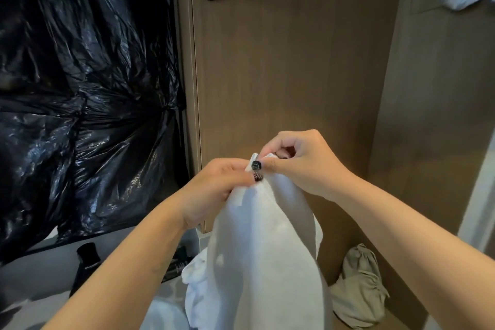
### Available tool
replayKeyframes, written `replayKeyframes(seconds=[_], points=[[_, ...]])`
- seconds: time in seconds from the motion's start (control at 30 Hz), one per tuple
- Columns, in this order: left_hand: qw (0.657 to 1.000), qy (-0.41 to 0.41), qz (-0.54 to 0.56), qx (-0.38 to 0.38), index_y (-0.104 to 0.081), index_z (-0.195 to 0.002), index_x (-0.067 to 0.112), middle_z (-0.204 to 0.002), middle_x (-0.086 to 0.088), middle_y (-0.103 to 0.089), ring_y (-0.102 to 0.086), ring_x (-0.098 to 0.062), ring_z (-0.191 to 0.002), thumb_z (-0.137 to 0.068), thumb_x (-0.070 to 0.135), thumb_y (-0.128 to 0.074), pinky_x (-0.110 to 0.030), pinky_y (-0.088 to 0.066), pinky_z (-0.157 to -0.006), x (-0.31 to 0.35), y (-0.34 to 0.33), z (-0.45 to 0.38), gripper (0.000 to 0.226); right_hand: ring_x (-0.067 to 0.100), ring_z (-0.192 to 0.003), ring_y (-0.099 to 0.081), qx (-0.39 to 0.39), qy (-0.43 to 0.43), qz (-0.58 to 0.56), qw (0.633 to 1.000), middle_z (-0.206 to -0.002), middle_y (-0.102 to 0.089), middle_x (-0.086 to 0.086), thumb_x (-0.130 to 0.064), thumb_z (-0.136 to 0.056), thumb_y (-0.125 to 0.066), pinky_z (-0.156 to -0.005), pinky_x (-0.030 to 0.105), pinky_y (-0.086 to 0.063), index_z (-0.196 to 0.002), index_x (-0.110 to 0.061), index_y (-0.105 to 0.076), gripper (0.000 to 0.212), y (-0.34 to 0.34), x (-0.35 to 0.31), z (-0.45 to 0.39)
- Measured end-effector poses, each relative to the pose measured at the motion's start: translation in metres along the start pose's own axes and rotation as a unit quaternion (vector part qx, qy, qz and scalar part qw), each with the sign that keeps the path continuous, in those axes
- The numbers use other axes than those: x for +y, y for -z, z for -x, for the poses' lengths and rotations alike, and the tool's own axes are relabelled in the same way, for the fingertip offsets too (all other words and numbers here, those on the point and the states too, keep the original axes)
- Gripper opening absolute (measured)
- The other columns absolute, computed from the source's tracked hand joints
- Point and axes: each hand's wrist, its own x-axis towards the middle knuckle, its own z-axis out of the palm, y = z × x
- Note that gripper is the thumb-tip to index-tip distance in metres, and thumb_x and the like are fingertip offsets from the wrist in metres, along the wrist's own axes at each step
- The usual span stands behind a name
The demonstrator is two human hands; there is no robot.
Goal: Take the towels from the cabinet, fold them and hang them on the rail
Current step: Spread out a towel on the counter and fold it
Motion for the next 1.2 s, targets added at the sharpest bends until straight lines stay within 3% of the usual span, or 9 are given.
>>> replayKeyframes(seconds=[0.1, 0.33, 0.43, 0.5, 0.57, 0.7, 0.83, 1.07, 1.2], points=[[0.998, 0.018, -0.012, 0.055, -0.065, -0.096, -0.007, -0.083, -0.019, -0.061, -0.057, -0.027, -0.077, -0.071, 0.013, -0.068, -0.039, -0.043, -0.073, -0.011, -0.013, -0.003, 0.032, 0.02, -0.066, -0.051, -0.005, -0.072, -0.078, 0.994, -0.076, -0.059, 0.022, -0.02, -0.077, -0.082, -0.063, 0.029, -0.046, -0.076, -0.016, -0.074, 0.009, -0.002, 0.01, 0.005], [0.975, 0.001, 0.028, 0.219, -0.072, -0.085, 0.004, -0.075, -0.016, -0.063, -0.057, -0.025, -0.067, -0.062, 0.012, -0.059, -0.036, -0.046, -0.064, -0.029, -0.007, -0.003, 0.028, 0.011, -0.078, -0.063, -0.056, -0.136, -0.118, 0.982, -0.084, -0.067, -0.001, -0.032, -0.092, -0.065, -0.073, 0.026, -0.049, -0.086, -0.015, -0.068, 0.019, -0.008, 0.072, 0.054], [0.959, -0.023, 0.059, 0.275, -0.066, -0.1, 0.013, -0.075, -0.009, -0.067, -0.058, -0.02, -0.061, -0.061, 0.01, -0.057, -0.029, -0.046, -0.051, -0.027, 0.005, -0.006, 0.04, 0.015, -0.086, -0.066, -0.178, -0.148, -0.029, 0.972, -0.095, -0.07, -0.005, -0.046, -0.087, -0.067, -0.072, 0.032, -0.052, -0.095, -0.022, -0.07, 0.026, -0.006, 0.088, 0.072], [0.956, -0.033, 0.046, 0.288, -0.057, -0.107, 0.018, -0.076, -0.02, -0.066, -0.057, -0.026, -0.059, -0.062, 0.011, -0.058, -0.034, -0.048, -0.053, -0.029, 0.009, -0.011, 0.045, 0.006, -0.075, -0.063, -0.223, -0.161, 0.049, 0.96, -0.081, -0.068, -0.015, -0.041, -0.087, -0.07, -0.065, 0.024, -0.048, -0.082, -0.034, -0.067, 0.01, -0.001, 0.091, 0.069], [0.953, -0.049, -0.026, 0.299, -0.05, -0.103, 0.029, -0.084, -0.031, -0.063, -0.057, -0.038, -0.062, -0.065, 0.016, -0.061, -0.048, -0.05, -0.06, -0.032, 0.013, -0.012, 0.042, 0.008, -0.061, -0.053, -0.225, -0.132, 0.152, 0.953, -0.066, -0.058, -0.011, -0.045, -0.087, -0.07, -0.057, 0.022, -0.039, -0.069, -0.034, -0.06, 0.023, 0.009, 0.094, 0.057], [0.95, -0.098, -0.103, 0.278, -0.043, -0.111, 0.041, -0.088, -0.014, -0.068, -0.06, -0.046, -0.075, -0.081, 0.008, -0.063, -0.052, -0.052, -0.068, -0.042, 0.026, -0.005, 0.049, 0.009, -0.052, -0.045, -0.099, -0.006, 0.312, 0.945, -0.058, -0.048, -0.01, -0.045, -0.088, -0.067, -0.054, 0.025, -0.03, -0.062, -0.03, -0.048, 0.035, 0.035, 0.088, 0.028], [0.961, -0.082, -0.163, 0.21, -0.059, -0.116, 0.047, -0.11, 0.014, -0.065, -0.063, -0.019, -0.101, -0.083, 0.007, -0.059, -0.05, -0.055, -0.09, -0.051, 0.038, -0.001, 0.051, 0.012, -0.069, -0.059, -0.006, -0.038, 0.263, 0.964, -0.077, -0.059, -0.012, -0.039, -0.086, -0.072, -0.054, 0.016, -0.045, -0.084, -0.027, -0.067, 0.014, 0.043, 0.06, 0.007], [0.981, -0.055, -0.083, 0.168, -0.075, -0.101, 0.019, -0.099, -0.006, -0.074, -0.07, -0.031, -0.092, -0.086, 0.005, -0.072, -0.049, -0.059, -0.079, -0.046, 0.032, 0.002, 0.02, 0.007, -0.067, -0.055, -0.001, -0.004, 0.374, 0.927, -0.076, -0.058, -0.01, -0.045, -0.089, -0.067, -0.054, 0.01, -0.03, -0.088, -0.027, -0.069, 0.018, 0.048, 0.04, -0.007], [0.962, -0.03, -0.233, 0.141, -0.078, -0.077, 0.027, -0.084, 0.0, -0.074, -0.068, -0.021, -0.085, -0.081, 0.004, -0.075, -0.041, -0.056, -0.076, -0.035, 0.037, -0.004, 0.024, 0.007, -0.062, -0.05, -0.003, 0.041, 0.414, 0.91, -0.071, -0.055, -0.009, -0.048, -0.089, -0.065, -0.055, 0.011, -0.027, -0.09, -0.021, -0.071, 0.028, 0.055, 0.035, -0.001]])
